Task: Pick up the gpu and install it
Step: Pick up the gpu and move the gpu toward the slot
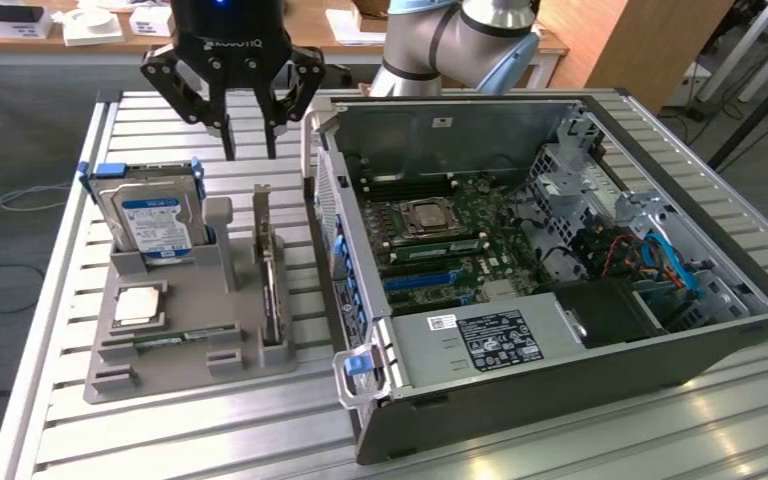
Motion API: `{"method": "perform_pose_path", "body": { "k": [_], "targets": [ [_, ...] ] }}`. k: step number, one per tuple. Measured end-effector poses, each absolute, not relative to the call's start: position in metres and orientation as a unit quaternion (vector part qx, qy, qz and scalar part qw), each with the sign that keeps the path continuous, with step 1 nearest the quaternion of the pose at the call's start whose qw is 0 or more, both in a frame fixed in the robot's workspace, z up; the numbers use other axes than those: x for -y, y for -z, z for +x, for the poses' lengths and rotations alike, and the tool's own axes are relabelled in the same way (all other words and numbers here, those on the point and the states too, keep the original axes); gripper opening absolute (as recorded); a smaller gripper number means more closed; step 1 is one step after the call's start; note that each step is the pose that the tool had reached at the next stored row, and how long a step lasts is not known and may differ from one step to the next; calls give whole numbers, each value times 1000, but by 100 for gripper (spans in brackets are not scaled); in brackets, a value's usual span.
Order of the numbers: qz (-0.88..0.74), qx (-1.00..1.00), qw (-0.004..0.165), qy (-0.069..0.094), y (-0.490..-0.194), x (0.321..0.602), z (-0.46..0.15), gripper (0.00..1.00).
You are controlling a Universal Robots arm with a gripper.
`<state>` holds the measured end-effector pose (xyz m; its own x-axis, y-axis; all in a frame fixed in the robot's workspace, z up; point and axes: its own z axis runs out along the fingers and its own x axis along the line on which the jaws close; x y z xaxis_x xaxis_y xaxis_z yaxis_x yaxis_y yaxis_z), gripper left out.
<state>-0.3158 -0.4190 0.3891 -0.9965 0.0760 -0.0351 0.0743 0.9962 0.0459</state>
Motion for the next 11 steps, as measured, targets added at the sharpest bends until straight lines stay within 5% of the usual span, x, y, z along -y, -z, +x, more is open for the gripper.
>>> {"method": "perform_pose_path", "body": {
  "k": [11],
  "targets": [
    [38, -999, 18, -22, -369, 419, -316, 43]
  ]
}}
